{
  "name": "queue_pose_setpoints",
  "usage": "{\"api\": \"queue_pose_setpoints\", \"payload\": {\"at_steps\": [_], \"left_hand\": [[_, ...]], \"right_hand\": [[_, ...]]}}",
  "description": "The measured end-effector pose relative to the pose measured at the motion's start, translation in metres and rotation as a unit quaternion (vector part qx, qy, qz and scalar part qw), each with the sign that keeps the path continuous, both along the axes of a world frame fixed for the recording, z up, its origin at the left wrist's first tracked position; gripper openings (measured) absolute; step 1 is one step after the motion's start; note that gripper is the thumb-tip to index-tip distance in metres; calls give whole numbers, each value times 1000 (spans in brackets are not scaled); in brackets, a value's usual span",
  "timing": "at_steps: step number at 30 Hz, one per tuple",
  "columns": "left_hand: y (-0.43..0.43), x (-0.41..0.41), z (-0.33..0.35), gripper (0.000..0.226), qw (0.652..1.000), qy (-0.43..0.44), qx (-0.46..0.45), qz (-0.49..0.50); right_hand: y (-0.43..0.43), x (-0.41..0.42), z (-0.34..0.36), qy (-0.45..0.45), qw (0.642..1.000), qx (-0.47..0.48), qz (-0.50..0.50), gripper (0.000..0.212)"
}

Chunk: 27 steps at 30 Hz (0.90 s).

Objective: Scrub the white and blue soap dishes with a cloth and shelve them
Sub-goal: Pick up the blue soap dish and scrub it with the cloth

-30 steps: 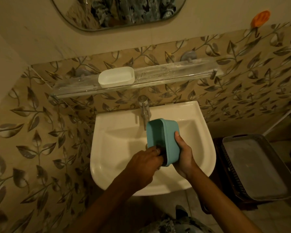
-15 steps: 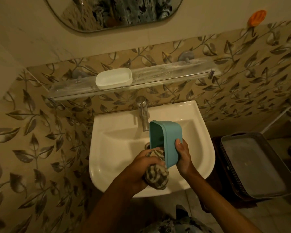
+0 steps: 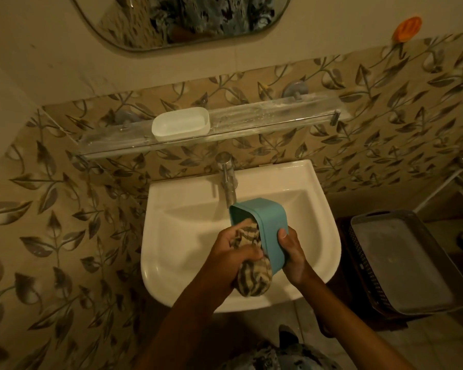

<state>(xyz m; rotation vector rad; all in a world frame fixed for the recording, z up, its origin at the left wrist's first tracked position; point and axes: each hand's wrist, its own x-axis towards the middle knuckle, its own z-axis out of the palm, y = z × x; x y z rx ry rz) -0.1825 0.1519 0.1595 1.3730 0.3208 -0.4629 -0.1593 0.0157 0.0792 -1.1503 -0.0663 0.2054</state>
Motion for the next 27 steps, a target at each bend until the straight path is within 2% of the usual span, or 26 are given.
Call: {"api": "queue_pose_setpoints", "payload": {"at_steps": [2,5,8,9,11,13,15,16,18,20,21,22,25,27], "left_hand": [[0,-6,-3,57,991,-52,103,-69],[0,-16,-11,57,946,-110,231,-197],[6,-17,-7,60,911,-178,247,-277],[8,-16,-8,60,890,-203,267,-310],[10,-17,-10,55,809,-259,378,-369],[7,-17,-12,47,696,-293,509,-412],[3,-15,-12,45,596,-306,600,-438],[1,-11,-12,46,562,-308,626,-445],[1,-6,-15,50,531,-318,644,-449],[1,-6,-18,53,542,-331,642,-430],[1,-8,-19,53,573,-336,627,-407],[0,-11,-20,52,620,-340,599,-376],[-2,-21,-20,53,800,-288,446,-280],[-4,-28,-16,57,876,-199,363,-246]], "right_hand": [[-1,2,3,14,1000,11,-11,53],[-4,9,9,31,999,23,-26,53],[-5,9,9,41,999,6,2,53],[-3,6,7,52,999,13,5,53],[1,0,0,81,996,35,-5,55],[6,-5,-4,120,991,62,-23,50],[8,-8,-3,151,985,84,-23,44],[8,-8,-2,159,983,92,-20,44],[4,-6,0,162,981,100,-23,47],[0,-3,4,157,982,102,-26,56],[0,-2,4,154,983,100,-23,60],[0,-2,5,151,984,97,-22,59],[2,-2,5,147,984,97,-28,48],[2,-4,2,152,983,101,-27,51]]}}
